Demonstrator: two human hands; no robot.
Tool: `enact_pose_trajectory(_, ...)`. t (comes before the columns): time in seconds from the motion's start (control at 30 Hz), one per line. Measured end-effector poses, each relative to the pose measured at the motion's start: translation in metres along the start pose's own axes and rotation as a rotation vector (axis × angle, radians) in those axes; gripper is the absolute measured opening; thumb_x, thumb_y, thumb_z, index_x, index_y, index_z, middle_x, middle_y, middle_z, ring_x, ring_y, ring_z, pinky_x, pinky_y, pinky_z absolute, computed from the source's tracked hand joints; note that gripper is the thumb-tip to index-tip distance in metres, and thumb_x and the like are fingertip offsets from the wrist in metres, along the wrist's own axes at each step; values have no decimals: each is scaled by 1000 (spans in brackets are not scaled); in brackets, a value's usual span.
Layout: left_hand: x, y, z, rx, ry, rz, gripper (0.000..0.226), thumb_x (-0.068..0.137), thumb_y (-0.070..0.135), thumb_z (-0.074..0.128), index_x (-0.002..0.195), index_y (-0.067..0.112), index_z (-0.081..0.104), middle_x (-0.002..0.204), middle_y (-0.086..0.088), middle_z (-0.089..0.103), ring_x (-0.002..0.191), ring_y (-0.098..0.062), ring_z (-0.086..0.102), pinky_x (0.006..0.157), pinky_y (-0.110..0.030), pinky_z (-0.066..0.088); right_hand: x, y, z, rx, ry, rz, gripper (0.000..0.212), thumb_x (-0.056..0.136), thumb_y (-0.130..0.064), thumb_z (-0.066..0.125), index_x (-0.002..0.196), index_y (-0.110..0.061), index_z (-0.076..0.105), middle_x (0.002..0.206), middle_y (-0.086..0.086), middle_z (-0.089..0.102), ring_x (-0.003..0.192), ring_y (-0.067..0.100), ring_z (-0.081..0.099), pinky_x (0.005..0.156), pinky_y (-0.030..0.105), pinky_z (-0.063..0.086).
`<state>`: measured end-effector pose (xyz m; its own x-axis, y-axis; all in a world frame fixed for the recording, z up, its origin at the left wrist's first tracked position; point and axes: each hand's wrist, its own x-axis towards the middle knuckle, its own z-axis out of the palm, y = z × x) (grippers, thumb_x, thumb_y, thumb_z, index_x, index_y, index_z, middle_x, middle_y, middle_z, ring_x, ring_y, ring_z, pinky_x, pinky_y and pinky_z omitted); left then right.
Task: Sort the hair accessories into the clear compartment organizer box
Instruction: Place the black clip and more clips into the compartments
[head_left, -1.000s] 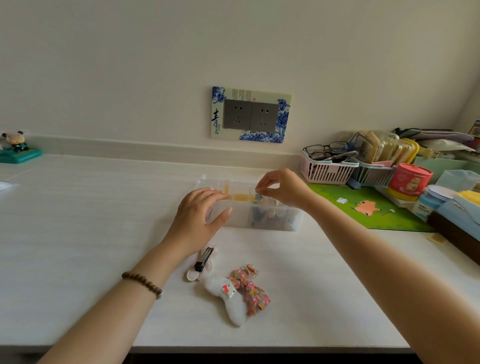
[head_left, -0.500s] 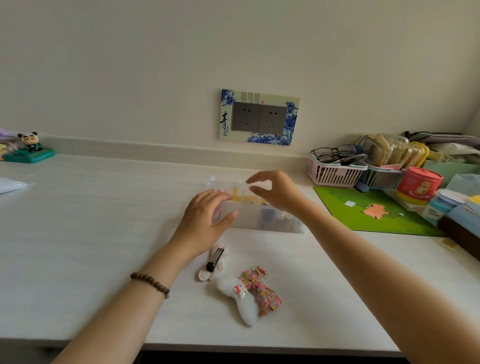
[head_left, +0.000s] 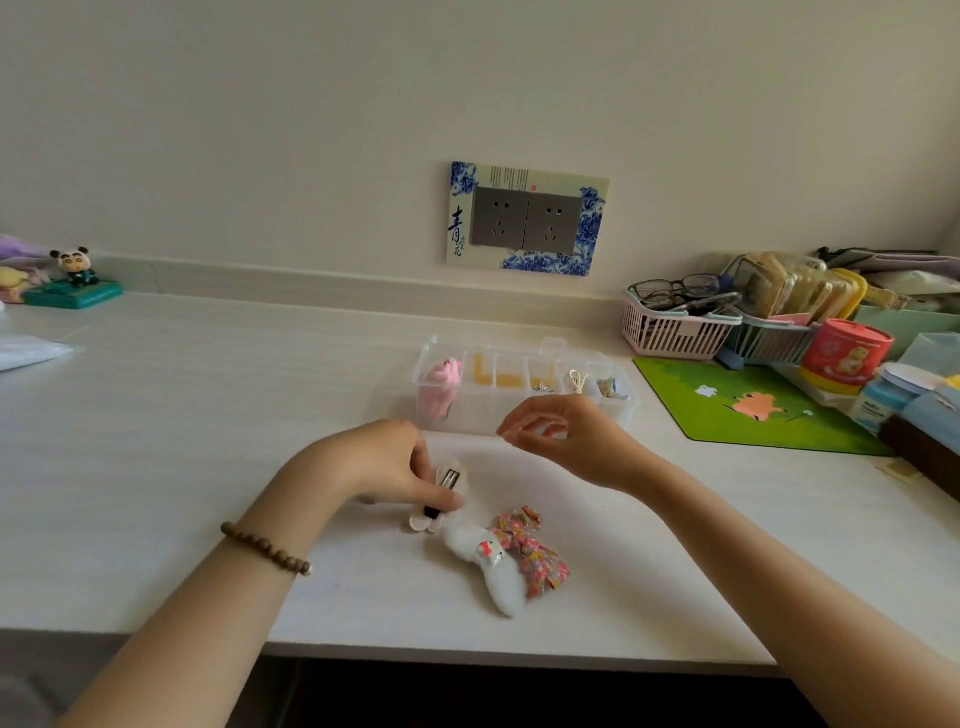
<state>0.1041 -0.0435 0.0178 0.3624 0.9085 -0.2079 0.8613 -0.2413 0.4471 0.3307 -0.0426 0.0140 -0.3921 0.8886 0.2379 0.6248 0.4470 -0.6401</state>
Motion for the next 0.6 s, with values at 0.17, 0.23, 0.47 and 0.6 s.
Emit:
enact_pose_trajectory(0.17, 0, 1, 3, -269, 34, 101, 29, 67, 40, 79, 74, 14, 71, 66, 0, 65, 49, -6, 52, 51, -19, 43, 1, -3, 8, 117, -4, 22, 17, 85, -27, 63, 101, -22, 66, 100, -2, 70, 90, 8, 66, 87, 26, 53)
enact_pose_trajectory(0.23, 2, 5, 4, -366, 148, 149, 22, 68, 36, 80, 73, 16, 70, 65, 3, 67, 47, -1, 55, 49, -17, 45, 3, -7, 10, 246, 13, 59, 18, 85, -28, 62, 103, -24, 63, 101, 1, 70, 89, 14, 68, 83, 29, 55)
enact_pose_trajectory(0.47, 22, 18, 0, -605, 456, 306, 15, 72, 26, 78, 75, 15, 68, 65, -1, 69, 59, -11, 63, 50, -22, 51, 21, -22, 4, 531, 113, 102, 23, 84, -10, 63, 106, -16, 61, 80, 9, 67, 66, 12, 67, 69, 24, 57)
enact_pose_trajectory(0.6, 39, 7, -7, -506, 768, 341, 15, 82, 33, 66, 89, 20, 66, 86, 5, 69, 76, -10, 62, 67, -24, 51, 49, -25, -14, 448, 284, 107, 28, 85, -9, 62, 111, -13, 54, 88, 11, 69, 71, 16, 67, 65, 22, 57)
